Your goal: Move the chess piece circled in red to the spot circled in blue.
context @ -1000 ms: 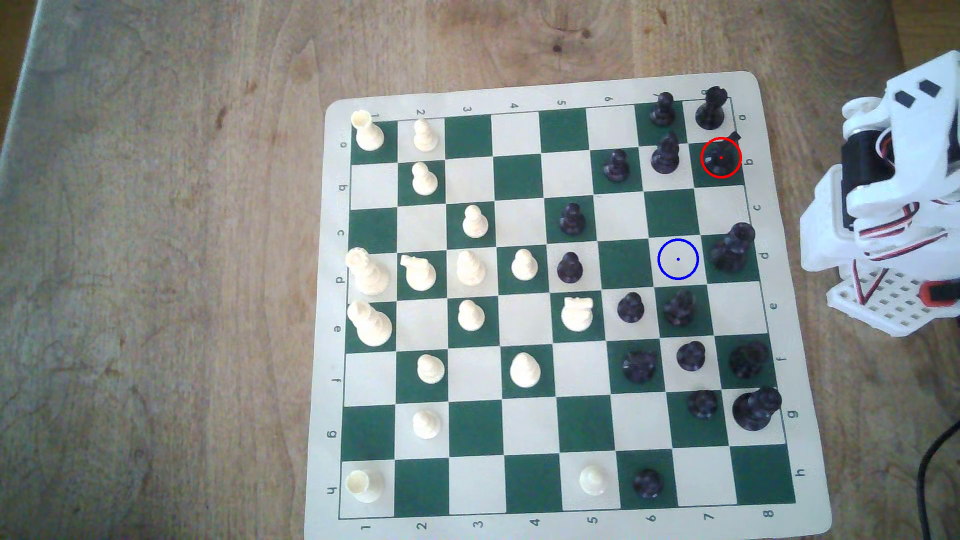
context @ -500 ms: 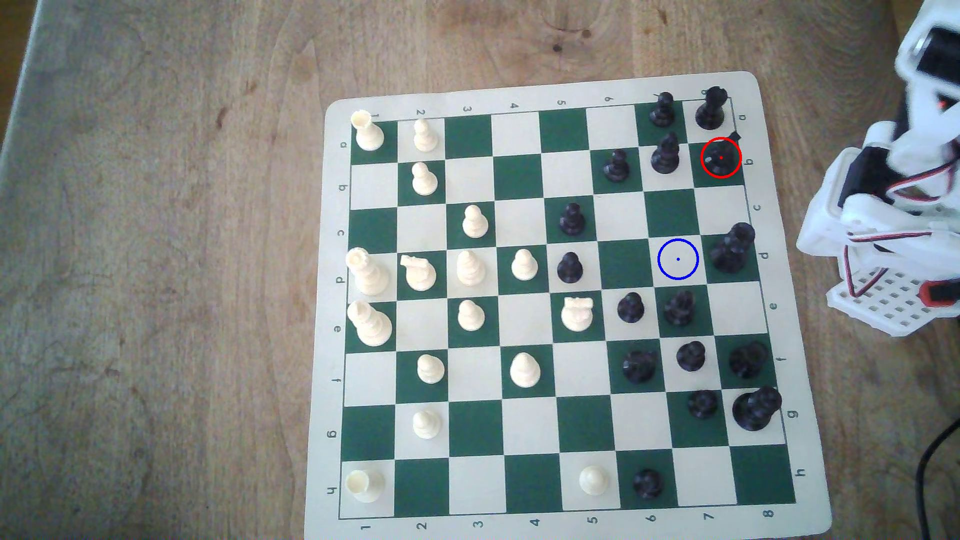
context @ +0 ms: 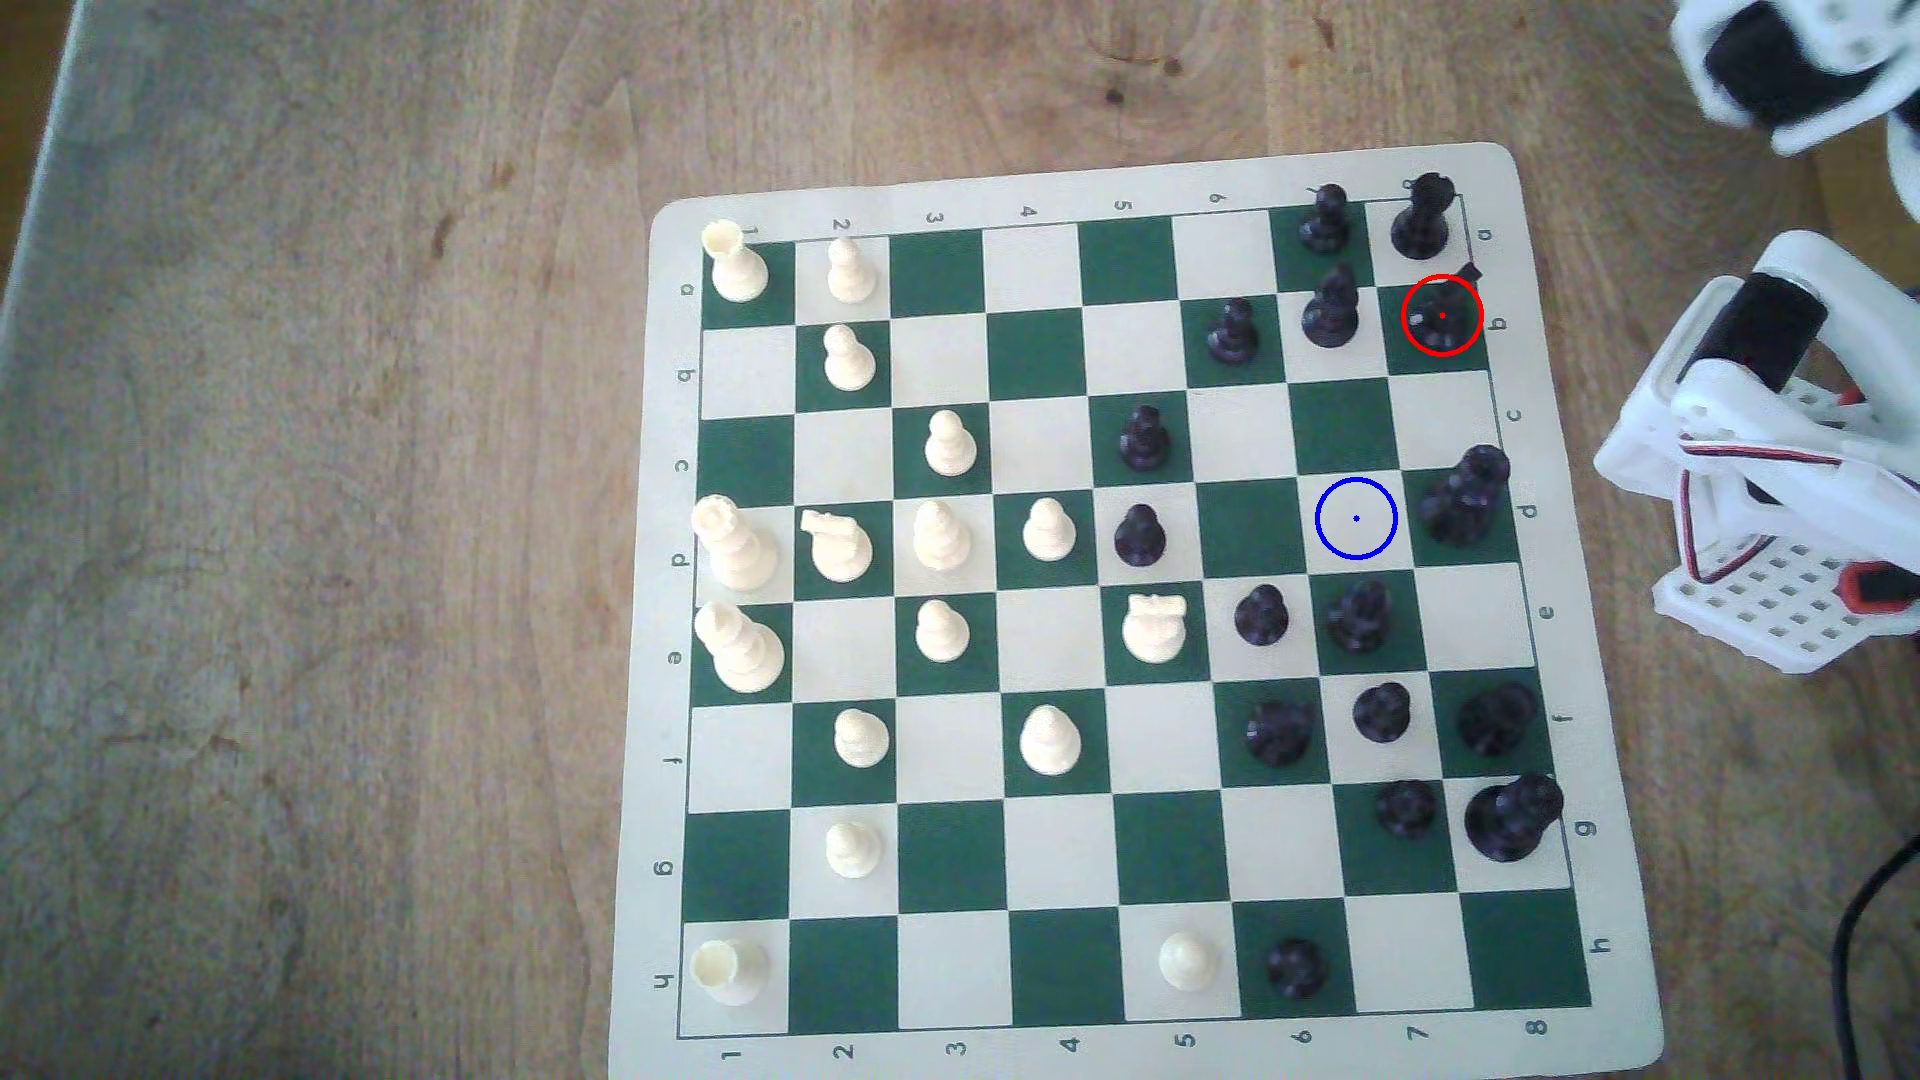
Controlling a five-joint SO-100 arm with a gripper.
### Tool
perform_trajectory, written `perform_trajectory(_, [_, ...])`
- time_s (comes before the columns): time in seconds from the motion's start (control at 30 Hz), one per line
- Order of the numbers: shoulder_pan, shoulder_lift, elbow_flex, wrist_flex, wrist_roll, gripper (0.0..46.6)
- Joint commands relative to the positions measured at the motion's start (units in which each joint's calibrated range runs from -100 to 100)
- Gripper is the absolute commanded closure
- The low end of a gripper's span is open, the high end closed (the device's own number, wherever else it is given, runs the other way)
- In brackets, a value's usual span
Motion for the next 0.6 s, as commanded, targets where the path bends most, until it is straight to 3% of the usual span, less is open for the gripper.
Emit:
perform_trajectory(0.0, [1.8,0.6,-4.1,17.6,-4.7,46.4])
perform_trajectory(0.03, [2.5,1.6,-4.1,23.9,-7.0,46.4])
perform_trajectory(0.17, [3.9,3.3,-3.5,31.4,-10.9,46.4])
perform_trajectory(0.33, [4.8,11.6,-5.4,39.0,-22.2,46.4])
perform_trajectory(0.47, [4.3,15.7,-5.4,38.6,-26.4,46.4])
perform_trajectory(0.57, [4.3,21.0,-5.9,37.9,-31.7,46.4])
